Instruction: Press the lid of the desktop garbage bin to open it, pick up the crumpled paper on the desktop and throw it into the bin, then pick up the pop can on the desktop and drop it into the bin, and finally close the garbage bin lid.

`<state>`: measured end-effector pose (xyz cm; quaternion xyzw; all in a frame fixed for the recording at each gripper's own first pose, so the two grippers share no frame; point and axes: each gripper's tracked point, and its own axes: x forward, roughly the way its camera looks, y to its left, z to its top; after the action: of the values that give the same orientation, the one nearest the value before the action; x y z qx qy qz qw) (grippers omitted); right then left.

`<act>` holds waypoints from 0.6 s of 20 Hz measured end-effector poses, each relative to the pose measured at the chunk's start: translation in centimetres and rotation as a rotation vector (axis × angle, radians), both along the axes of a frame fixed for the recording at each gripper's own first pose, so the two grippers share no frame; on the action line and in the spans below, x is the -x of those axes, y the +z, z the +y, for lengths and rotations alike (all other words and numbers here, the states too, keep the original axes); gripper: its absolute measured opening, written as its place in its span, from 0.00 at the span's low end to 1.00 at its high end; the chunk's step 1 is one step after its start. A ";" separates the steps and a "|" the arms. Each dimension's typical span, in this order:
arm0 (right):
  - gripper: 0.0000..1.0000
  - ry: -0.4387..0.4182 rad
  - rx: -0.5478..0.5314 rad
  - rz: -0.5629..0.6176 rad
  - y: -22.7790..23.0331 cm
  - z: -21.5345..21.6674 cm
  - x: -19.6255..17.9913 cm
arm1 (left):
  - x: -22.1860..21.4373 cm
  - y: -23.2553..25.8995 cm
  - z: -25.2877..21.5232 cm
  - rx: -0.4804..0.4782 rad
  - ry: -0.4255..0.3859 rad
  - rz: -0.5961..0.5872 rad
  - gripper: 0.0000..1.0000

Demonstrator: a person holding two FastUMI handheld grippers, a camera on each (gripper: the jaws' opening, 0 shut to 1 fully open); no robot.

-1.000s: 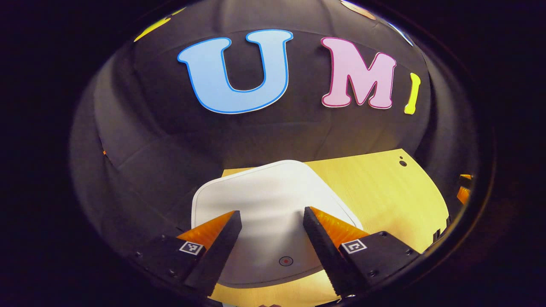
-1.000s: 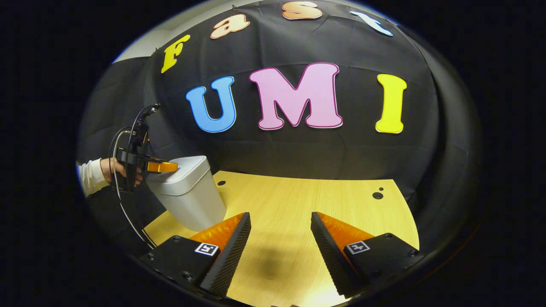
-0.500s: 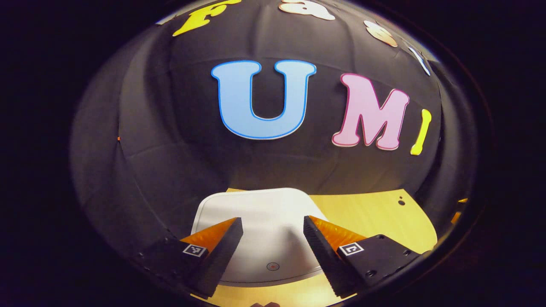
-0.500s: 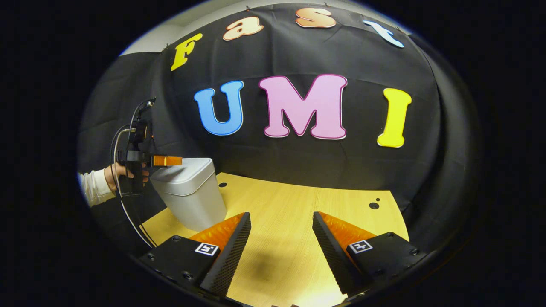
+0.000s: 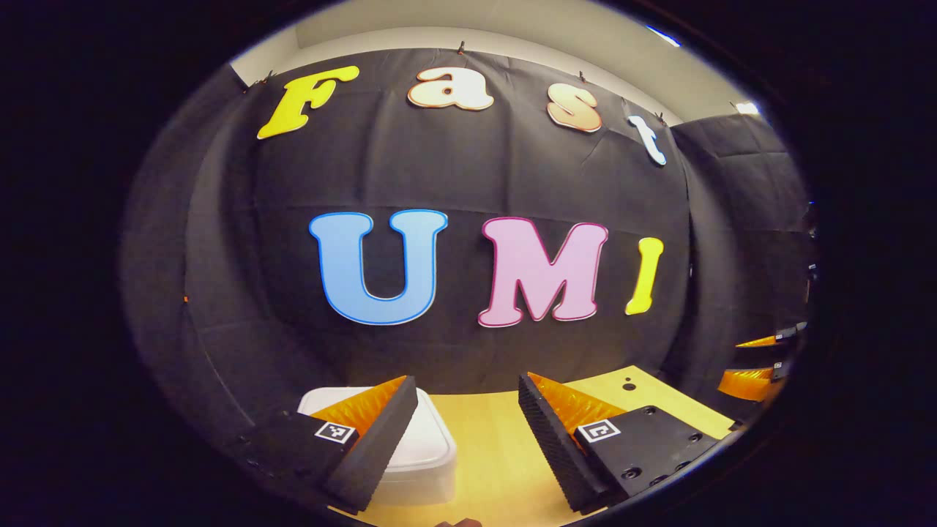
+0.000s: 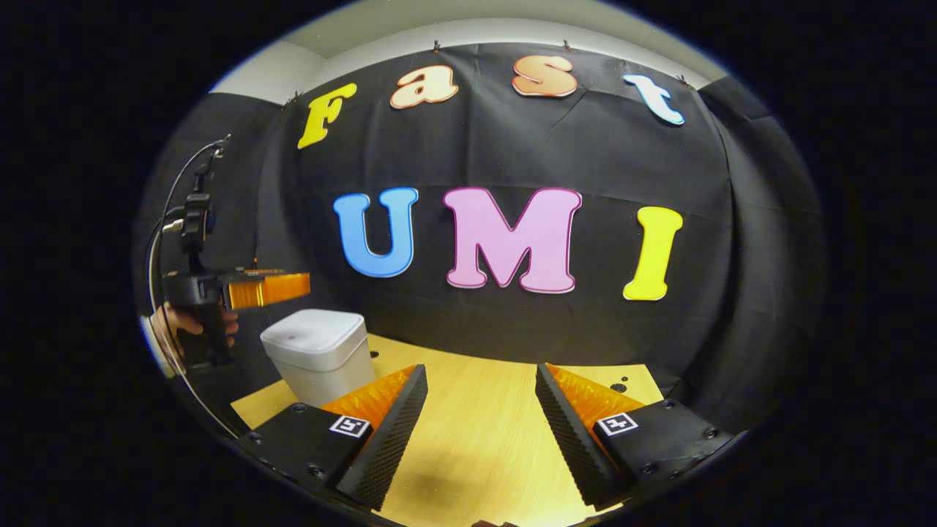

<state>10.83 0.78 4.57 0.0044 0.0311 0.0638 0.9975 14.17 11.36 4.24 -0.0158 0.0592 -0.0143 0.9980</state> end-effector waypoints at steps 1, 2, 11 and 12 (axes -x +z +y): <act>0.96 -0.014 0.000 -0.023 0.8 -0.2 0.1 | 0.6 -0.2 -1.1 0.014 -0.015 0.008 0.94; 0.96 -0.026 0.000 -0.042 1.4 -0.4 0.2 | 1.2 -0.4 -2.2 0.024 -0.036 0.019 0.94; 0.96 -0.043 -0.012 -0.157 3.6 -0.5 1.7 | 3.5 1.1 -5.1 -0.020 -0.056 -0.044 0.94; 0.96 -0.045 -0.017 -0.162 3.7 -0.6 1.7 | 3.6 1.4 -5.2 -0.019 -0.053 -0.055 0.95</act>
<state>9.15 0.21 8.23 0.0086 -0.0505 0.0416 0.9978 10.54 6.11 5.66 -0.0044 0.0322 -0.0409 0.9986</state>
